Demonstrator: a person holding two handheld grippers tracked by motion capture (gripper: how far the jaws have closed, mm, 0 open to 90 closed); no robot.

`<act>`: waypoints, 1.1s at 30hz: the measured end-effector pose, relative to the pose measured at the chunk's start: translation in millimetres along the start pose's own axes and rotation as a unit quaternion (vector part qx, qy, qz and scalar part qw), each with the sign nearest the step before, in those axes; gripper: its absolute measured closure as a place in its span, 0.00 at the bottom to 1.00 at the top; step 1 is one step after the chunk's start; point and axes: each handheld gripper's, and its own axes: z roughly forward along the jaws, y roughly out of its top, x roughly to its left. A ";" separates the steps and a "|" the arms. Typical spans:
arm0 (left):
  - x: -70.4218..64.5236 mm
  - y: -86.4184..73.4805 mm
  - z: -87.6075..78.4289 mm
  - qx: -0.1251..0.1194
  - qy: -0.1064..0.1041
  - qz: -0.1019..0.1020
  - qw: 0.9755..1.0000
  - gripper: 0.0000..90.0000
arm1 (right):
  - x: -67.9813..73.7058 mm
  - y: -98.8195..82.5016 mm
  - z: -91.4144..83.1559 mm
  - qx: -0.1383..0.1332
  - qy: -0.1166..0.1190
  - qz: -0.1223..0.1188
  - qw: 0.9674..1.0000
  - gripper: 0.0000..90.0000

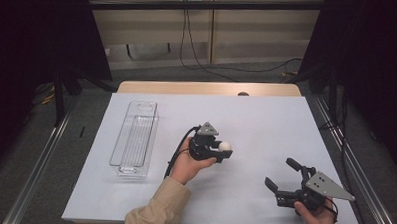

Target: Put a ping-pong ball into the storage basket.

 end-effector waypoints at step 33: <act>12.5 0.0 -19.4 -0.009 0.017 -0.009 1.000 0.57 | 0.2 0.4 0.0 -0.001 0.001 -0.001 1.000 0.04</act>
